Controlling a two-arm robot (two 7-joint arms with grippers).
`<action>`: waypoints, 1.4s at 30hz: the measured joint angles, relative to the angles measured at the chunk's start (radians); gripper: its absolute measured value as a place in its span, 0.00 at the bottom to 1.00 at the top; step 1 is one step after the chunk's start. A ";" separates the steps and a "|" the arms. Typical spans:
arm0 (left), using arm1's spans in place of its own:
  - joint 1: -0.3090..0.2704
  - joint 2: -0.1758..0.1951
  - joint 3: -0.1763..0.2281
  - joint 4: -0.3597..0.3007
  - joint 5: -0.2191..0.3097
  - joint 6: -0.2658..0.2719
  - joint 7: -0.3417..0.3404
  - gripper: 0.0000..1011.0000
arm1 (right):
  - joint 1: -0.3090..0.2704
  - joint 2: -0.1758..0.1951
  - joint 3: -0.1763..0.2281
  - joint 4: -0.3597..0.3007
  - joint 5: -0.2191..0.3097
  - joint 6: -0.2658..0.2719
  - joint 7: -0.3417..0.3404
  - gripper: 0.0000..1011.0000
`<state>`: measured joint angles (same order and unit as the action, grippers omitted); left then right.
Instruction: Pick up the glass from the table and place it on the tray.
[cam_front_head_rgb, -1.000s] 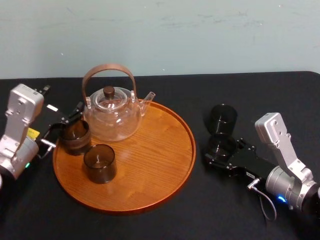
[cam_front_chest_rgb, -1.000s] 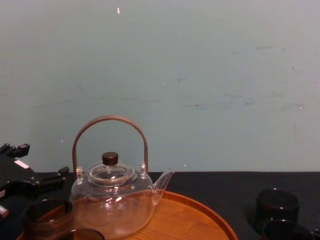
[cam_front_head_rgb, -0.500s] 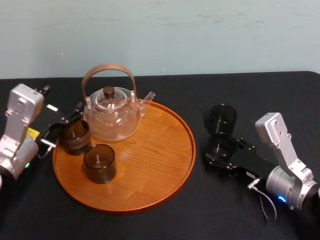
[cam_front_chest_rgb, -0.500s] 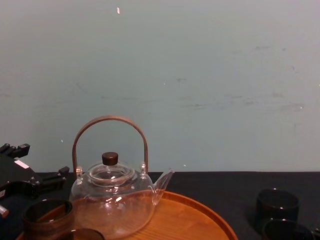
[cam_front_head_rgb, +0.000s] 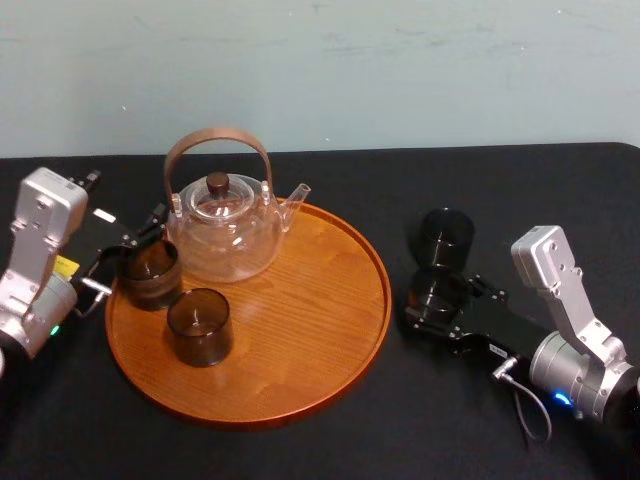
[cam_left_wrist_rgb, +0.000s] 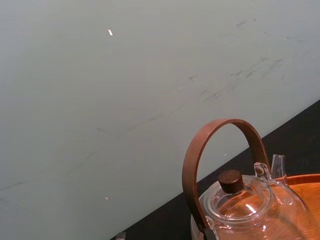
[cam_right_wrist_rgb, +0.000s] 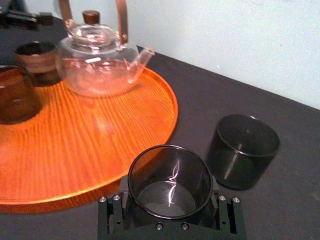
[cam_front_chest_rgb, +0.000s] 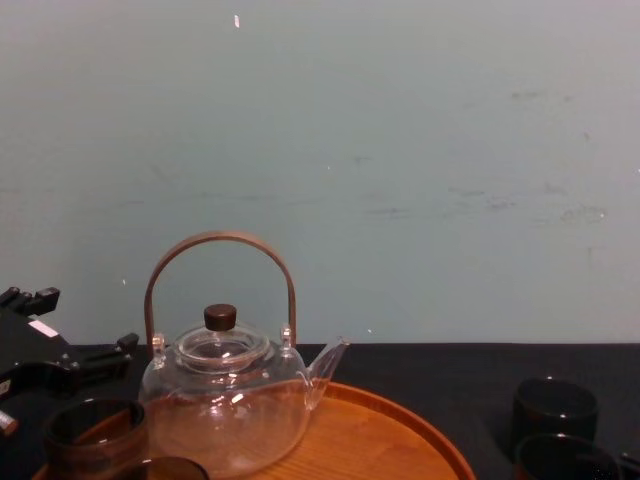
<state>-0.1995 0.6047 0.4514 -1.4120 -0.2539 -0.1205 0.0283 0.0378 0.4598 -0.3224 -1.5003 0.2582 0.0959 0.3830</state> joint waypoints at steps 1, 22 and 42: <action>0.000 0.000 0.000 0.000 0.000 0.000 0.000 0.99 | 0.000 0.000 0.000 -0.002 0.002 -0.002 0.005 0.90; 0.000 0.000 0.000 0.000 0.000 0.000 0.000 0.99 | 0.022 -0.015 -0.132 -0.103 -0.021 -0.014 0.101 0.90; 0.000 0.000 0.000 0.000 0.000 0.000 0.000 0.99 | 0.163 -0.113 -0.275 0.008 -0.091 0.007 0.121 0.90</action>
<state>-0.1996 0.6047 0.4514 -1.4120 -0.2539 -0.1205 0.0283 0.2006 0.3463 -0.5973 -1.4925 0.1670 0.1027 0.5044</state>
